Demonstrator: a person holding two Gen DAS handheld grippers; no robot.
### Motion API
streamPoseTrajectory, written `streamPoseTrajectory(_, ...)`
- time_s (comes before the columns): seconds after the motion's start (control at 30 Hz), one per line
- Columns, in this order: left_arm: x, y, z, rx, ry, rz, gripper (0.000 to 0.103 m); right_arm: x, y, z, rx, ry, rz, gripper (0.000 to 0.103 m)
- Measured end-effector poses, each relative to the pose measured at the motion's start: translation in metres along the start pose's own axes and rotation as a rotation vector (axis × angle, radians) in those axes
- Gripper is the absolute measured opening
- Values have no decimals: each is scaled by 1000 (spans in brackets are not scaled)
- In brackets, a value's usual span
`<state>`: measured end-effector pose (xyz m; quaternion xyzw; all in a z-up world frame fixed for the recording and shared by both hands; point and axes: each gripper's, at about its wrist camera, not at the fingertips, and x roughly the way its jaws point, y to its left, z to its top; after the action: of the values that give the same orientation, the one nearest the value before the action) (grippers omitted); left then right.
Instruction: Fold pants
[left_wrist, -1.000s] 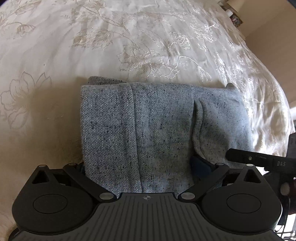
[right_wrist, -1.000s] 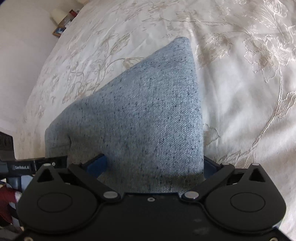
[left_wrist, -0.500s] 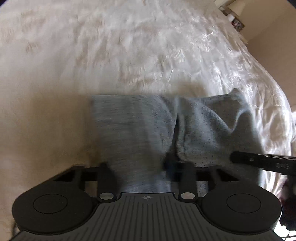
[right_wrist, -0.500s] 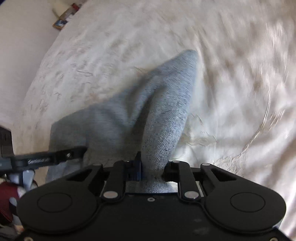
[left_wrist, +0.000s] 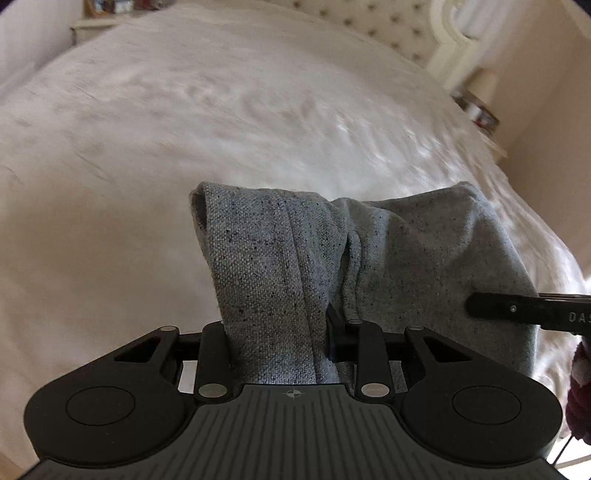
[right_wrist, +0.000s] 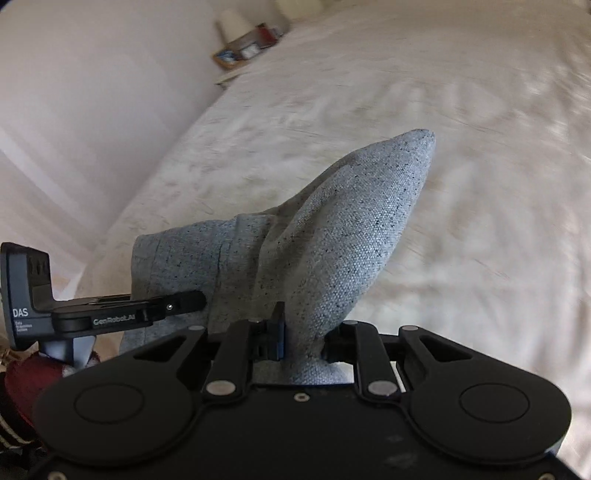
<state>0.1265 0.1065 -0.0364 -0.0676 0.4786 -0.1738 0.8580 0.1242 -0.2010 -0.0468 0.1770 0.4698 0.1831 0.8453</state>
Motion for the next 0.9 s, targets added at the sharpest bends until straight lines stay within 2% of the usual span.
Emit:
streamPoseTrajectory(0.13, 11, 45, 19, -22, 14, 16, 32, 55, 26, 23, 38, 30, 25, 19)
streamPoseTrajectory(0.2, 25, 64, 19, -32, 39, 53, 43, 83, 28, 26, 57, 36, -7, 24)
streamPoseTrajectory(0.23, 33, 73, 17, -34, 54, 91, 50, 96, 27, 25, 50, 41, -54, 27)
streamPoseTrajectory(0.27, 47, 83, 13, -35, 88, 176, 50, 115, 22, 20, 47, 71, -146, 36)
streamPoseTrajectory(0.33, 61, 97, 9, -10, 130, 340, 49, 146, 10, 11, 71, 163, -353, 35)
streamPoseTrajectory(0.37, 59, 100, 5, -2, 105, 335, 49, 152, 5, 7, 84, 183, -433, 35)
streamPoseTrajectory(0.43, 47, 93, 5, 6, 57, 331, 49, 141, 6, 6, 129, 132, -469, 35)
streamPoseTrajectory(0.5, 32, 80, 6, 60, -6, 331, 48, 120, 18, 8, 120, 29, -433, 34)
streamPoseTrajectory(0.53, 25, 70, 8, 85, -44, 308, 48, 115, 29, 12, 88, -22, -422, 34)
streamPoseTrajectory(0.6, 23, 59, 14, 116, -78, 265, 49, 119, 47, 26, 32, -81, -395, 28)
streamPoseTrajectory(0.7, 40, 44, 27, 147, -69, 211, 49, 148, 67, 52, -23, -61, -350, 16)
streamPoseTrajectory(0.8, 62, 45, 36, 166, -41, 216, 49, 172, 70, 64, -78, -23, -356, 16)
streamPoseTrajectory(0.9, 80, 56, 34, 163, 16, 215, 49, 197, 64, 75, -68, 7, -382, 16)
